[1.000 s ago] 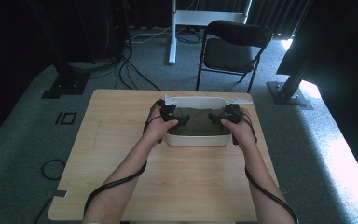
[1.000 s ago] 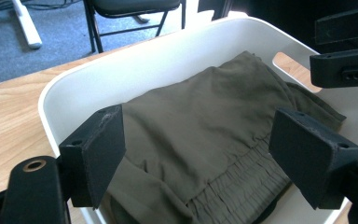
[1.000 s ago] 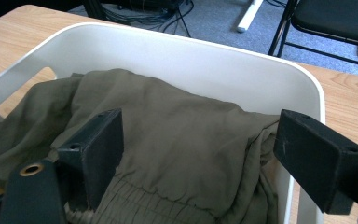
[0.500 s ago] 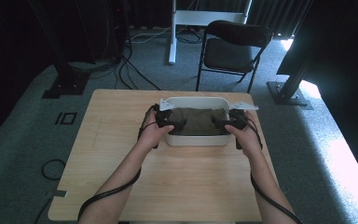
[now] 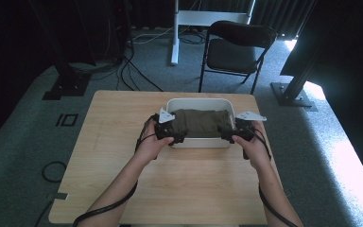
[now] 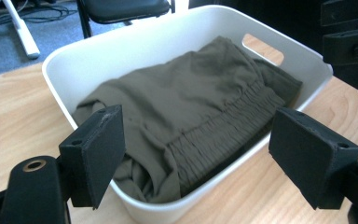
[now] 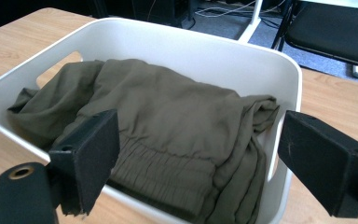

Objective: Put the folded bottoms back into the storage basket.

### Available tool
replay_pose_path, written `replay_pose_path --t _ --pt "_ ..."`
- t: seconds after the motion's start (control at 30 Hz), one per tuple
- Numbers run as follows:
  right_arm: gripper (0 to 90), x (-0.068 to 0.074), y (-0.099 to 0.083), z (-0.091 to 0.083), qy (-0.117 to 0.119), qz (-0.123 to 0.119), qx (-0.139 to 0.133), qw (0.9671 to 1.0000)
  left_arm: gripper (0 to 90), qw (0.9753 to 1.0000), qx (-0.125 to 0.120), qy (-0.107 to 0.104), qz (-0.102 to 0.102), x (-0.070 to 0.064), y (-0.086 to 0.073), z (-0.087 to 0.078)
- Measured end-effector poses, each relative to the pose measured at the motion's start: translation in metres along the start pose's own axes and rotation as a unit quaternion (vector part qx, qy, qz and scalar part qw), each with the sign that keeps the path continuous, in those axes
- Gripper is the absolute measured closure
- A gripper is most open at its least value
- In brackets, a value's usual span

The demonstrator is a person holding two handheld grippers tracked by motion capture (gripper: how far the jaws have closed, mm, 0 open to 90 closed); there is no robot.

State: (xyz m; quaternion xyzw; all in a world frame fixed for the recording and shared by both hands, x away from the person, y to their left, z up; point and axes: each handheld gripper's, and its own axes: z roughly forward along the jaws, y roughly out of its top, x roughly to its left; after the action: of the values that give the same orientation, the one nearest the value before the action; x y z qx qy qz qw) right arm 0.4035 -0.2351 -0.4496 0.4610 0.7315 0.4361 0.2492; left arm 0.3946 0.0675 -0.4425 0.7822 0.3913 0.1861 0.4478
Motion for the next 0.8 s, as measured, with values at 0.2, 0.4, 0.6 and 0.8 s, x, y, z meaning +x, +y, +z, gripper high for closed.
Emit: replay_pose_path --t 0.2,0.4,0.6,0.8 --pt "11.0 0.0 -0.012 -0.009 -0.001 -0.002 -0.002 1.0 19.7 1.0 0.002 -0.002 0.003 -0.003 -0.012 -0.005" --pt "11.0 -0.002 -0.025 -0.018 -0.008 -0.006 -0.006 0.9999 19.7 1.0 0.005 -0.004 0.002 -0.004 -0.026 -0.008" --pt "11.0 -0.006 -0.038 -0.024 -0.018 -0.006 -0.004 0.9998 19.7 0.9999 0.011 0.0 -0.006 -0.004 -0.04 -0.012" --pt "11.0 -0.008 -0.054 -0.028 -0.018 -0.003 0.002 0.9998 19.7 0.9998 0.016 0.001 -0.01 -0.002 -0.053 -0.016"
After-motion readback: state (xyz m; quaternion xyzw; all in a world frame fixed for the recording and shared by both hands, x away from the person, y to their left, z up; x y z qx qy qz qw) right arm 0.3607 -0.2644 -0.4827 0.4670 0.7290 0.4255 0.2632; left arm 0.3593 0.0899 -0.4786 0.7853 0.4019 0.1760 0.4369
